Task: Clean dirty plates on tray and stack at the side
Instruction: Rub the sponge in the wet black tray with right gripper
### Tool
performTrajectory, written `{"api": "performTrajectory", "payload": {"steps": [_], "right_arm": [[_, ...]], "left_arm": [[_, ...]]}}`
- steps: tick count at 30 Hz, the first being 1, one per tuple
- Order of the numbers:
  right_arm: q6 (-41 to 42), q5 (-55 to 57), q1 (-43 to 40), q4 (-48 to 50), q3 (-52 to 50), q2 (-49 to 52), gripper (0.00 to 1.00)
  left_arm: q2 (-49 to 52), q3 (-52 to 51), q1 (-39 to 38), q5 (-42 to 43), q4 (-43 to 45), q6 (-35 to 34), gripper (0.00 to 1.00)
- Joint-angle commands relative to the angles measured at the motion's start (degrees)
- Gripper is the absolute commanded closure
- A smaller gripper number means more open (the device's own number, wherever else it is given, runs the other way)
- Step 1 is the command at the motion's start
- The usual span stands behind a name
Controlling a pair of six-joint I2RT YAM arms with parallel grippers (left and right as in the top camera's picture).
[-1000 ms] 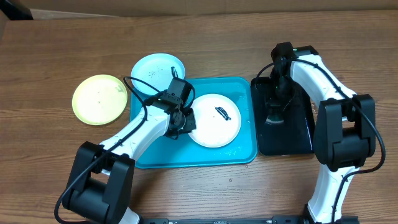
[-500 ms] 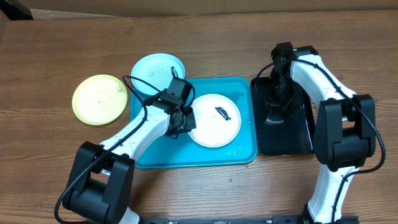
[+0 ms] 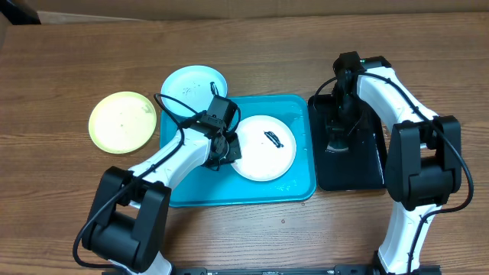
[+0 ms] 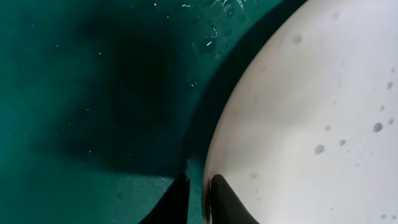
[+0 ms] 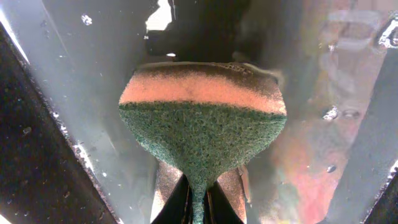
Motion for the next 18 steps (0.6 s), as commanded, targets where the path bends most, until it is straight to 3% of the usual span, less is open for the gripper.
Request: {"api": "performTrajectory", "payload": {"steps": [1, 8, 11, 18], "right_arm": [[0.04, 0.11, -0.26, 0.28, 1.64, -1.25, 0.96], [0.04, 0.09, -0.26, 0.28, 1.64, -1.25, 0.96], [0.04, 0.11, -0.26, 0.28, 1.64, -1.25, 0.96], [0.04, 0.11, -0.26, 0.28, 1.64, -1.25, 0.96]], "left_arm": [[0.7, -0.11, -0.24, -1.03, 0.04, 0.5, 0.86], [0.66, 0.83, -0.24, -0.96, -0.22, 0.52, 0.82], [0.66, 1.49, -0.24, -0.68, -0.5, 0.52, 0.88], [0.63, 2.95, -0.24, -0.57, -1.29, 0.55, 0.85]]}}
